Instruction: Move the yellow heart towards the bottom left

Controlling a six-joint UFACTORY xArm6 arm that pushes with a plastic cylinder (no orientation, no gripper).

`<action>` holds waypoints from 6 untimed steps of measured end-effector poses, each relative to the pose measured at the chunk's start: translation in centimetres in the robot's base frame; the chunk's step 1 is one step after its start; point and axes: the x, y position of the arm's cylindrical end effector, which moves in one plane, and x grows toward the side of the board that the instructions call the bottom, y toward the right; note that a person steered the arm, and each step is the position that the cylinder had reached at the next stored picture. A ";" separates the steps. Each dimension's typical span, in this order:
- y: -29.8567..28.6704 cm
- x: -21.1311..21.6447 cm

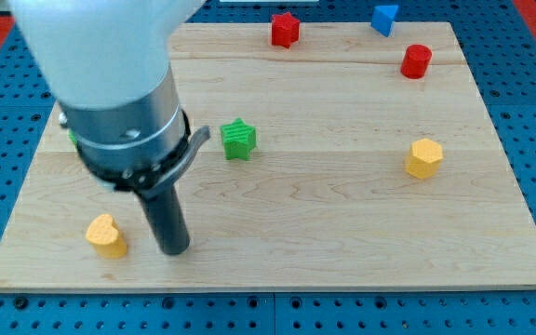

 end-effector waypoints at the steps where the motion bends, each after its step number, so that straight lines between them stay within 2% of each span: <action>1: -2.5 0.3; 2: -2.6 -1.6; 3: -8.3 -0.9; 4: -7.3 -1.2; 5: -2.9 -1.2; 6: -2.2 -1.2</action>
